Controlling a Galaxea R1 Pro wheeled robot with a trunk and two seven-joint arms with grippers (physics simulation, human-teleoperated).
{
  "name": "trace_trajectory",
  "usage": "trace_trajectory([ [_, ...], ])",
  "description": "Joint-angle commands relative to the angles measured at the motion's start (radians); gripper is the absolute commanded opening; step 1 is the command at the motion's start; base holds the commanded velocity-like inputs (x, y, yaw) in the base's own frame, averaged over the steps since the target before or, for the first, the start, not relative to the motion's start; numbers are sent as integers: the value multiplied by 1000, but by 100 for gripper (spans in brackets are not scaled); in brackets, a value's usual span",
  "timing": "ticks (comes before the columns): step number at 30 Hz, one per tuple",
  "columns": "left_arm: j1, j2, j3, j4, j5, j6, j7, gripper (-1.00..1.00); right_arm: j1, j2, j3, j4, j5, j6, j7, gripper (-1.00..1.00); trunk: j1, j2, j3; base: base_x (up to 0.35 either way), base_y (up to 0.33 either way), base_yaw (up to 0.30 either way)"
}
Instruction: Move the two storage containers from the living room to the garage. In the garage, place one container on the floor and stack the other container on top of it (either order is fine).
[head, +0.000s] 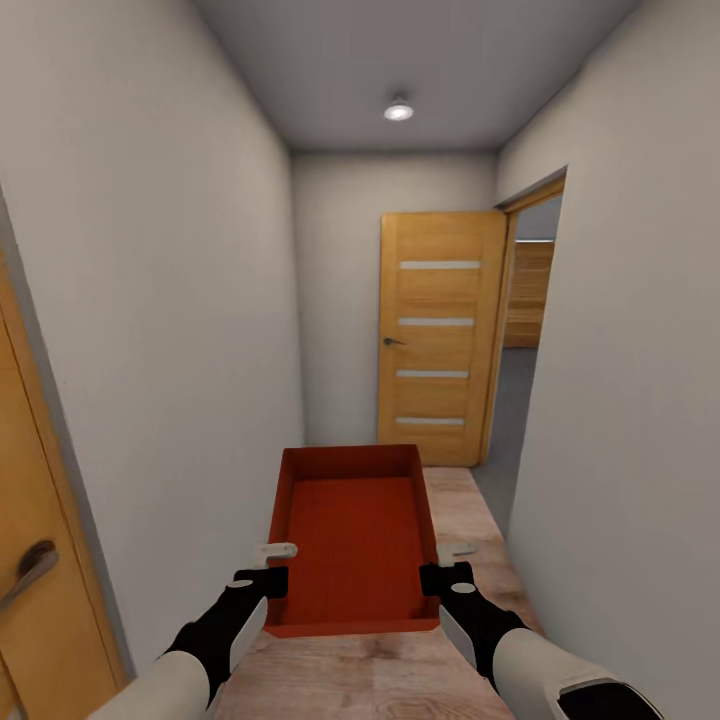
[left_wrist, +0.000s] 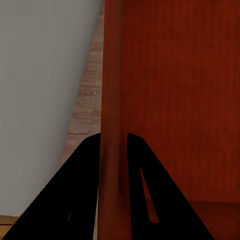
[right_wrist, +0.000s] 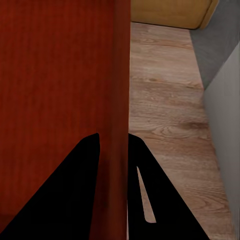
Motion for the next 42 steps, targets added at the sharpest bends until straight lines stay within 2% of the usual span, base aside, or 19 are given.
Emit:
trace_trajectory([
  [1,0,14,42,0,-1,8,19,-100,-1,0,-31,-2,13,-37,-8,-100,1,-1,0,324,0,0],
  [42,0,14,42,-1,-1,8,19,-100,-1,-1,-31,-2,13,-37,-10,-100,1,-1,0,324,0,0],
])
